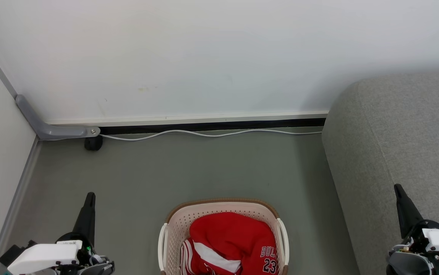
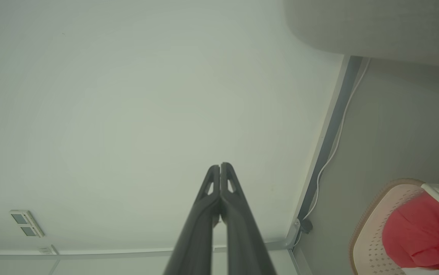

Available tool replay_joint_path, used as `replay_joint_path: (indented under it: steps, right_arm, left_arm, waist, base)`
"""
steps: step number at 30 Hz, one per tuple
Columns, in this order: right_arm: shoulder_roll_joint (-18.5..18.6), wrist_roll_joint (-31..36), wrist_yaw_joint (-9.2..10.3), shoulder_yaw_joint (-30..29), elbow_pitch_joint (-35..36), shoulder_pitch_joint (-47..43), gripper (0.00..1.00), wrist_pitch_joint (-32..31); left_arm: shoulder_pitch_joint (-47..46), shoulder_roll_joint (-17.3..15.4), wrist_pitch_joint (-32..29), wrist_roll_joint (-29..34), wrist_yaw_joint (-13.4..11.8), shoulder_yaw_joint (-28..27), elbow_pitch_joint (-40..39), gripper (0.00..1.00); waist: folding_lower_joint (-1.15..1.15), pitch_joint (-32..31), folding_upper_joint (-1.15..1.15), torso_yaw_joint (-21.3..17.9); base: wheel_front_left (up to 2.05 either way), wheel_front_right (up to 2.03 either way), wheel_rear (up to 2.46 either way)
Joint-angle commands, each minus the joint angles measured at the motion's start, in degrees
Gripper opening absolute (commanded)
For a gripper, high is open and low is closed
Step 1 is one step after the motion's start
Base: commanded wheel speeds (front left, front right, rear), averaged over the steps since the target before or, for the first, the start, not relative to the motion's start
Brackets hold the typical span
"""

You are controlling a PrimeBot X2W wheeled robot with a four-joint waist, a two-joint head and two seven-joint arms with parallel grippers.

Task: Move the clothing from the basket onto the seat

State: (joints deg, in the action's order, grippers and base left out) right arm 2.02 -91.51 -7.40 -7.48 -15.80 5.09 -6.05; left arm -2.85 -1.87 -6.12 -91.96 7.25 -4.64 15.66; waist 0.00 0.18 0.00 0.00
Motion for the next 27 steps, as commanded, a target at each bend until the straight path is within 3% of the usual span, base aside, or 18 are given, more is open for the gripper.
replay_joint_path:
  steps: [1, 27]
  right_arm:
    - [0.86, -0.68, -0.09, 0.98, 1.78, 1.09, 0.0, -0.42]
    - [0.86, -0.68, -0.09, 0.98, 1.78, 1.09, 0.0, -0.42]
  left_arm:
    - [-3.33, -1.0, -0.34, -0.23, 0.24, -1.85, -1.63, 0.0]
    - [-3.33, -1.0, -0.34, -0.23, 0.24, -1.85, -1.63, 0.0]
  waist:
    - [0.0, 0.0, 0.0, 0.0]
    - [0.0, 0.0, 0.0, 0.0]
  base:
    - [0.0, 0.0, 0.0]
    - [0.0, 0.0, 0.0]
